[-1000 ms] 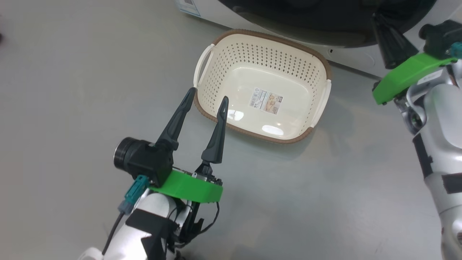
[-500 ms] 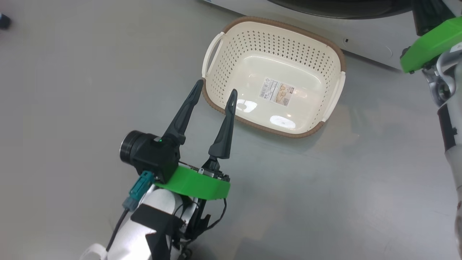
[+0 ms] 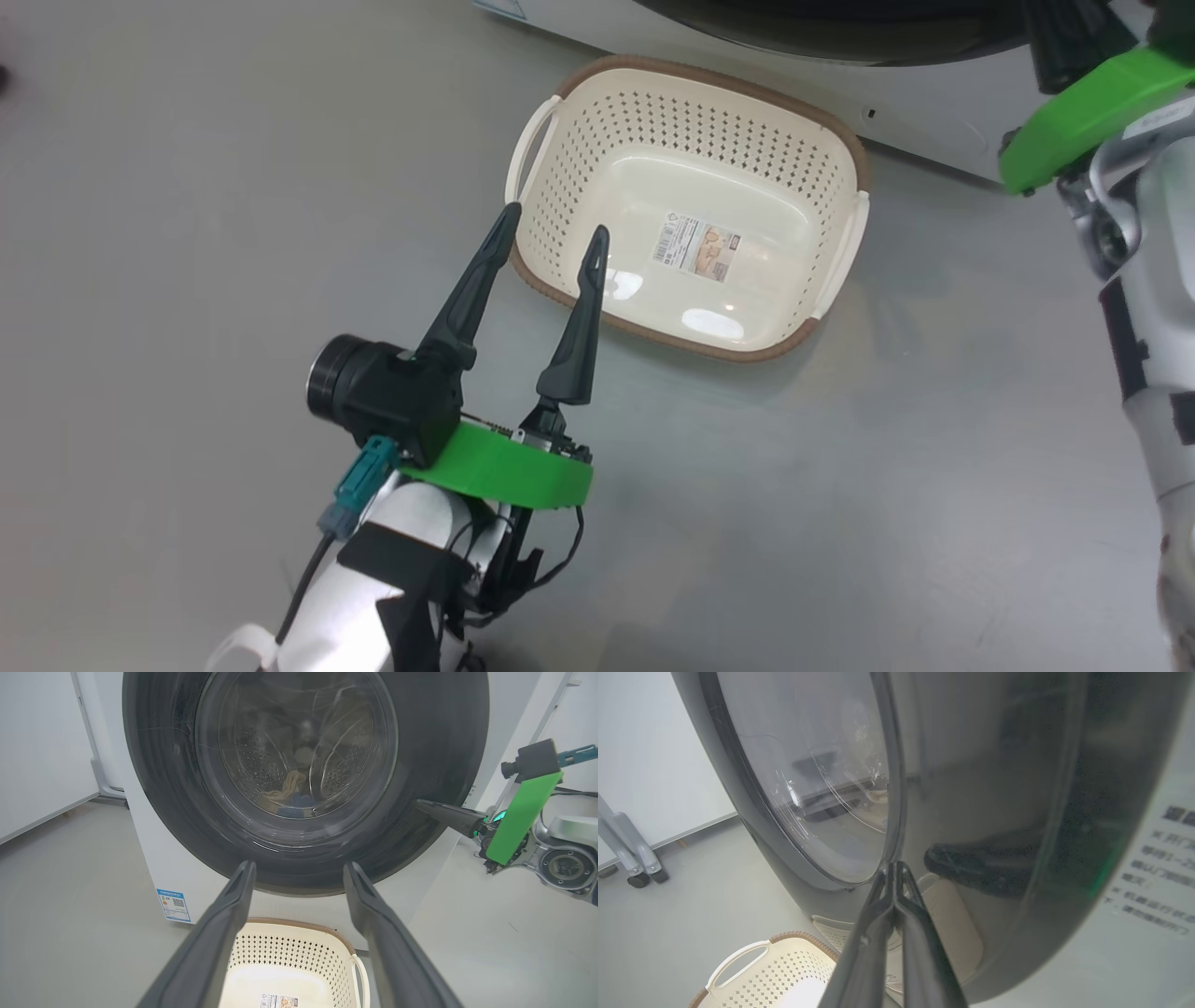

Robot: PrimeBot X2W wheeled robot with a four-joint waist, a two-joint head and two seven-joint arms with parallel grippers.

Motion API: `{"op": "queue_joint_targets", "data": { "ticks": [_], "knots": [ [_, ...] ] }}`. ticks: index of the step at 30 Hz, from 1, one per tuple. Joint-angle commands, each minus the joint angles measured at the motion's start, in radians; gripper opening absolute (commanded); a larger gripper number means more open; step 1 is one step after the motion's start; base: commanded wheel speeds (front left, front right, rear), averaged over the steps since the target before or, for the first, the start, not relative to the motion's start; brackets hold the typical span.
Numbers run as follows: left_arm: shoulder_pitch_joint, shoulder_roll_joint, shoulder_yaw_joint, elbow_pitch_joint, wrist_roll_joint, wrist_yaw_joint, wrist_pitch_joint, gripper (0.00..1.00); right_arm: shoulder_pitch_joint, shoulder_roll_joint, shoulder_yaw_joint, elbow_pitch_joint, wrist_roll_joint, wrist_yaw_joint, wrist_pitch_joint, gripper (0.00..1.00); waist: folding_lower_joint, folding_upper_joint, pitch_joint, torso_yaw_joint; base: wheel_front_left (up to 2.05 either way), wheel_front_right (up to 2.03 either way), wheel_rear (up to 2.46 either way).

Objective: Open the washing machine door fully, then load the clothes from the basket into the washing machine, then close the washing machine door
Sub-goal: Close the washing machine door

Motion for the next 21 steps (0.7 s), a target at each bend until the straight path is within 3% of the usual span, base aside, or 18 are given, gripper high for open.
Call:
{"op": "queue_joint_targets", "data": {
  "ticks": [1,11,21],
  "knots": [
    [-0.007,0.014,0.037,-0.025,0.006,0.000,-0.007,1.00,0.027,0.027,0.023,-0.042,0.014,-0.004,-0.009,0.00,0.0000,0.0000,-0.011,-0.011,0.00,0.00,0.00],
    [0.024,0.014,0.087,0.020,0.041,-0.016,-0.007,1.00,0.210,0.046,0.071,-0.235,0.081,-0.004,-0.009,0.00,0.0000,0.0000,-0.078,-0.095,0.00,0.00,0.00],
    [0.081,0.014,0.124,0.081,0.079,-0.039,-0.007,1.00,0.459,0.081,0.022,-0.440,0.102,-0.004,-0.009,0.00,0.0000,0.0000,-0.177,-0.180,0.00,0.00,0.00]
  ]
}}
